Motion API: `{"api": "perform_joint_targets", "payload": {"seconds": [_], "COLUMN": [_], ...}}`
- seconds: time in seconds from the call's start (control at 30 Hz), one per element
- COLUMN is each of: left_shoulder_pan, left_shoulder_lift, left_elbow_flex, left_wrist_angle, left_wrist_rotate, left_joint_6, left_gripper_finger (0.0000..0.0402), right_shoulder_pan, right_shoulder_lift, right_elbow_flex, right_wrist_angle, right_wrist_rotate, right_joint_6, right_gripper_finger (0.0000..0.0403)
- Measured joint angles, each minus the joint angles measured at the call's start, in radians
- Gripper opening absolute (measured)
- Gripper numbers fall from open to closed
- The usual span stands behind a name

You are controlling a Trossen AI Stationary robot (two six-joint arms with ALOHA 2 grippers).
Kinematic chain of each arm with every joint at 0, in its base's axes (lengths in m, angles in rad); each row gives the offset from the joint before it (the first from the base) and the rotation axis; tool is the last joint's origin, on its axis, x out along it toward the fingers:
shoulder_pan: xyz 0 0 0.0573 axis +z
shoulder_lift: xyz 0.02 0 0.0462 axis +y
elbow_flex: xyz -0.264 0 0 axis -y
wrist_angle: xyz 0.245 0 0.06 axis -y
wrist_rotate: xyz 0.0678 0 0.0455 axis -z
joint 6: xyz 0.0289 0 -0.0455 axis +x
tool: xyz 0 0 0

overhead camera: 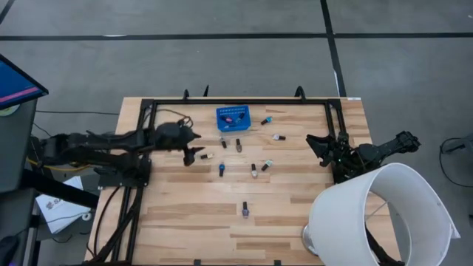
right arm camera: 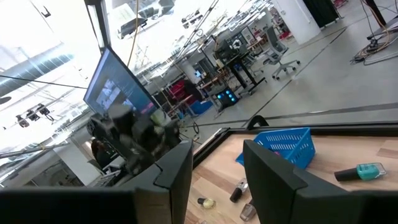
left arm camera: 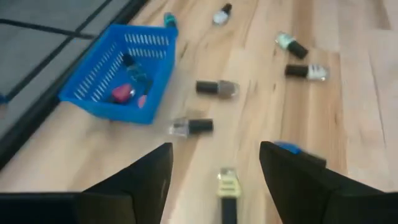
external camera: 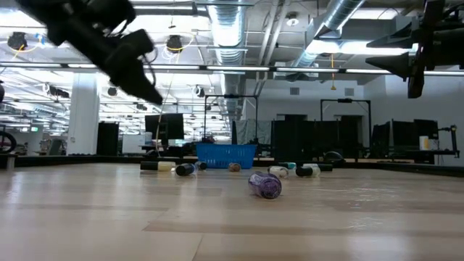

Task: Pick & Place Nail Polish
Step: Put the yellow nail polish bottle into the blue basket

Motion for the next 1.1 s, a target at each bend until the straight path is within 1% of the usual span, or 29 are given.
{"api": "perform_joint_targets", "payload": {"seconds": [0.07, 0.17, 0.23, 0.33, 0.63, 0.77, 1.1], "left_shoulder_pan": [-0.025, -0.057, -0.067, -0.069, -0.069, -0.069, -0.069], "left_shoulder_lift": [-0.007, 0.013, 0.035, 0.069, 0.203, 0.285, 0.528], "left_elbow_flex": [-0.076, -0.177, -0.221, -0.266, -0.318, -0.324, -0.323], "left_wrist_angle": [0.103, 0.205, 0.279, 0.317, 0.492, 0.55, 0.78], "left_wrist_rotate": [-0.005, -0.037, -0.063, -0.073, -0.067, -0.067, -0.066], "left_joint_6": [-0.031, -0.043, -0.044, -0.046, -0.046, -0.064, -0.043], "left_gripper_finger": [0.0228, 0.0221, 0.0217, 0.0216, 0.0218, 0.0216, 0.0214], "right_shoulder_pan": [0.0, 0.0, 0.0, 0.0, 0.0, 0.0, 0.0], "right_shoulder_lift": [0.0, 0.0, 0.0, 0.0, 0.0, 0.0, 0.0], "right_elbow_flex": [0.0, 0.0, 0.0, 0.0, 0.0, 0.0, 0.0], "right_wrist_angle": [0.001, 0.004, 0.007, 0.007, 0.007, 0.007, 0.007], "right_wrist_rotate": [0.0, 0.0, 0.0, 0.002, 0.003, 0.003, 0.022], "right_joint_6": [0.0, 0.001, 0.002, 0.001, 0.002, 0.002, 0.079], "right_gripper_finger": [0.0133, 0.0133, 0.0133, 0.0133, 0.0133, 0.0133, 0.0133]}}
